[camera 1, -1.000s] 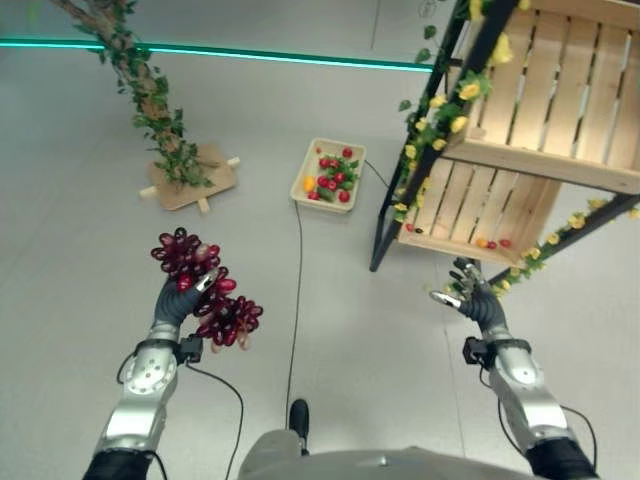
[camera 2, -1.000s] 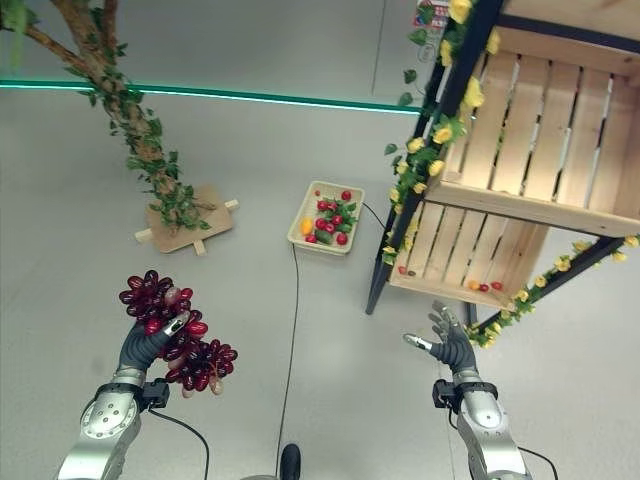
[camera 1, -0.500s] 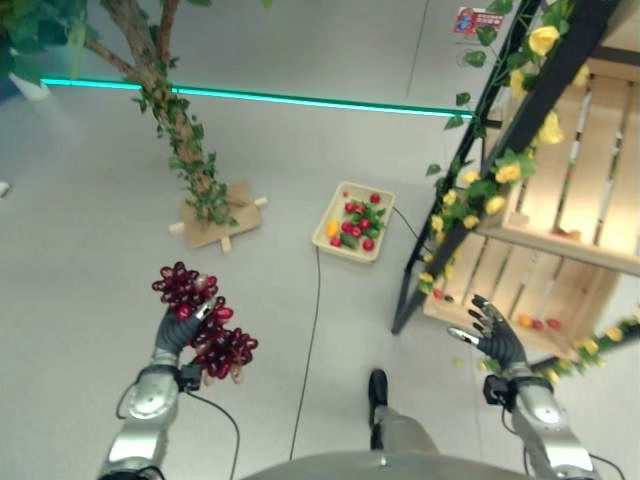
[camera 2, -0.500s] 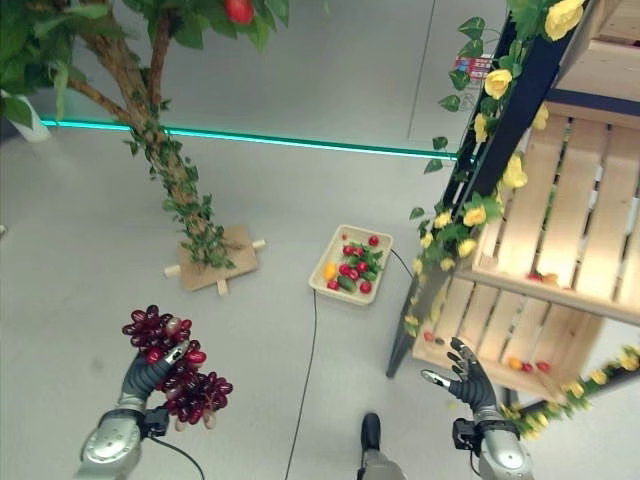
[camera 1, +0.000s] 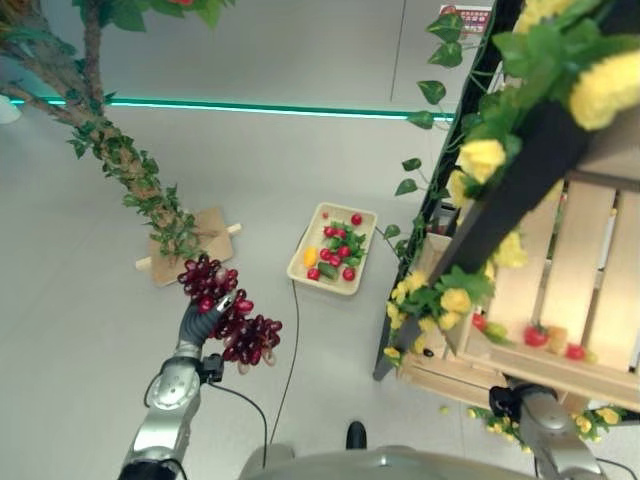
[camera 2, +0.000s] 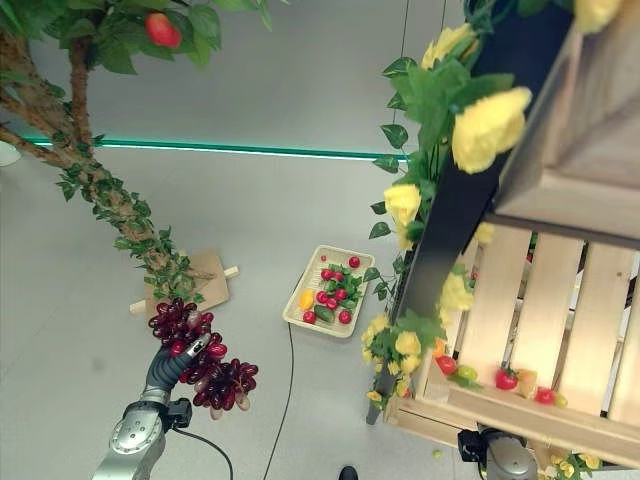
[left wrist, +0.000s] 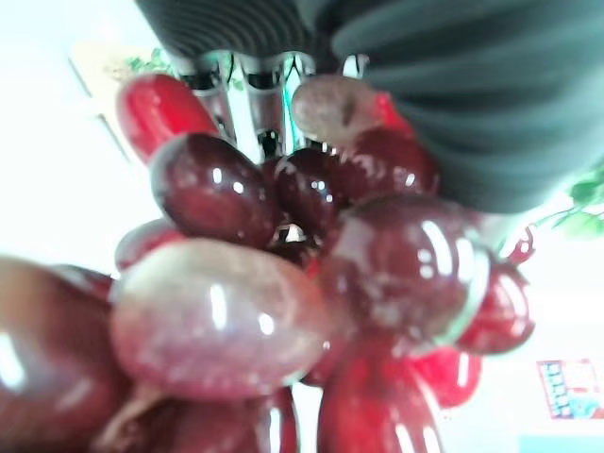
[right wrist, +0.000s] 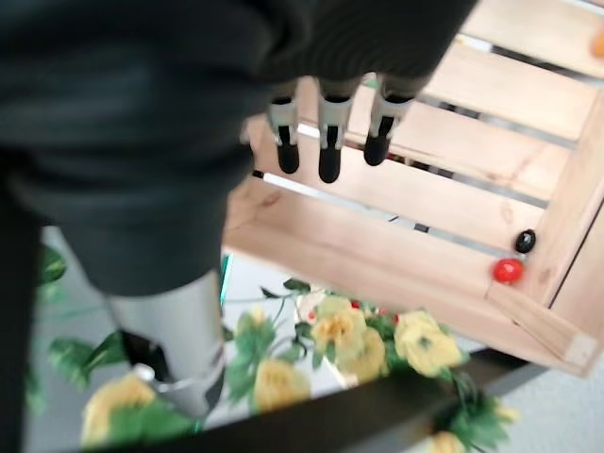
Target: Pick up the fruits from the basket on one side to the basket on the other side
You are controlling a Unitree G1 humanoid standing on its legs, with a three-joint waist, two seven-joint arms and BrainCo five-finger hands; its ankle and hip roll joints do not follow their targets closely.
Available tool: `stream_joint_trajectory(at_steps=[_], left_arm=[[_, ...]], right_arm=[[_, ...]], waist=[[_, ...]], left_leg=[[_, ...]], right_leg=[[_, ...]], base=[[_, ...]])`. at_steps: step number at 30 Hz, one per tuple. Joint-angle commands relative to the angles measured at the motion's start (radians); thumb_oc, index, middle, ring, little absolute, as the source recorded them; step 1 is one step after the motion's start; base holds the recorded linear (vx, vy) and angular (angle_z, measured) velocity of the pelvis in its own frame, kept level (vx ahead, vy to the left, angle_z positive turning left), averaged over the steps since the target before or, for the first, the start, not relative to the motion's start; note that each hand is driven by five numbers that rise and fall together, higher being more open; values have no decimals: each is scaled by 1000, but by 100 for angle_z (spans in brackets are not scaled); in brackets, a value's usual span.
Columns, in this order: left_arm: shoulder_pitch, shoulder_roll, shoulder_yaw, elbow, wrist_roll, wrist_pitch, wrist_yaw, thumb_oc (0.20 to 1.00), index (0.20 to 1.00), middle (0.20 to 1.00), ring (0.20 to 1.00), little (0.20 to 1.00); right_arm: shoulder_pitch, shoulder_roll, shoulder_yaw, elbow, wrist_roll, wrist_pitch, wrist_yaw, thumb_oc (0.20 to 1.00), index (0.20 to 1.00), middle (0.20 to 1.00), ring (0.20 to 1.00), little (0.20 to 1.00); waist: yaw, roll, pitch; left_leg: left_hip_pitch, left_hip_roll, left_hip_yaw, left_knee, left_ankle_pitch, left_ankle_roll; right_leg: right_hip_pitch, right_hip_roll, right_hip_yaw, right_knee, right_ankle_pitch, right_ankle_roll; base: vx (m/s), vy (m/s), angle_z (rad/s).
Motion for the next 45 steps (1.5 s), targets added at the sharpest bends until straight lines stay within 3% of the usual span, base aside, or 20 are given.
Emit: stream_joint_trajectory(at_steps=[1,17,23,28,32,33,34,36,37,38,42,44,45], left_arm=[[-46,56,46,-97,1,-70,27,200,200,200,200,200],[-35,75,65,-89,18,-55,42,200,200,200,200,200],[-33,75,74,-91,23,-52,49,200,200,200,200,200],[-55,96,75,-108,33,-53,65,200,200,200,200,200],[-80,119,95,-113,39,-59,88,200,200,200,200,200],[-86,129,101,-111,35,-59,93,200,200,200,200,200],[-83,140,114,-114,35,-59,95,200,200,200,200,200],[-66,136,123,-116,39,-54,84,200,200,200,200,200],[-65,136,124,-117,39,-53,84,200,200,200,200,200],[-53,130,130,-112,40,-51,75,200,200,200,200,200],[-37,129,143,-117,38,-46,67,200,200,200,200,200],[-37,132,141,-118,37,-47,65,200,200,200,200,200],[-42,133,140,-118,29,-49,75,200,200,200,200,200]], right_arm=[[-110,-54,-49,-51,-15,-81,-15,1000,1000,1000,1000,1000],[-91,-3,-39,-12,-8,-64,-9,1000,1000,1000,1000,1000],[-89,0,-38,-2,-12,-61,-6,1000,1000,1000,1000,1000],[-112,-2,-26,-17,-8,-61,-2,1000,1000,1000,1000,1000],[-147,7,-11,-27,-11,-61,-5,1000,1000,1000,1000,1000],[-156,14,-5,-25,-11,-60,-6,1000,1000,1000,1000,1000],[-153,24,-4,-26,2,-58,0,1000,1000,1000,1000,1000],[-140,28,-7,-23,0,-57,12,1000,1000,1000,1000,1000],[-140,28,-7,-23,0,-57,12,1000,1000,1000,1000,1000],[-127,30,-15,-15,-5,-56,16,1000,1000,1000,1000,1000],[-111,35,-26,-13,-5,-56,19,1000,1000,1000,1000,1000],[-96,26,-33,-25,-18,-52,24,1000,1000,1000,1000,1000],[-94,18,-35,-33,-16,-48,27,1000,1000,1000,1000,1000]], waist=[[14,1,-13],[10,-25,-62],[11,-32,-60],[1,-40,-17],[-17,-57,27],[-11,-58,23],[8,-48,22],[36,-39,2],[36,-40,1],[53,-39,-27],[88,-51,-64],[103,-74,-73],[123,-90,-72]], left_leg=[[146,-11,-5,-10,38,11],[265,-14,23,-121,3,49],[260,-32,26,-86,-27,61],[214,-61,53,15,-72,82],[166,-60,109,7,-53,94],[143,-51,118,7,-42,95],[112,-34,122,8,-22,102],[96,-18,130,-16,8,105],[94,-19,129,-19,13,105],[81,-13,134,-37,30,107],[30,-7,147,-20,50,102],[-23,-2,152,36,51,93],[-91,19,152,94,63,79]], right_leg=[[-17,-67,74,39,-2,183],[19,-90,103,15,-1,210],[14,-100,119,29,-1,221],[-64,-110,166,116,15,240],[-173,-130,216,111,153,307],[-193,-128,226,110,158,314],[-168,-129,194,156,95,289],[-100,-153,140,204,29,269],[-102,-154,140,204,31,269],[-38,-167,144,251,-4,266],[50,-209,167,299,9,274],[97,-239,192,288,68,289],[131,-252,190,251,40,298]], base=[[135,45,-108],[71,63,-1],[-6,62,-4],[-140,127,-21],[-287,78,-52],[-392,57,-61],[-360,57,-54],[-257,36,-59],[-159,-5,-68],[-82,-9,-49],[-170,-98,-24],[-279,-229,-7],[-374,-286,-2]])
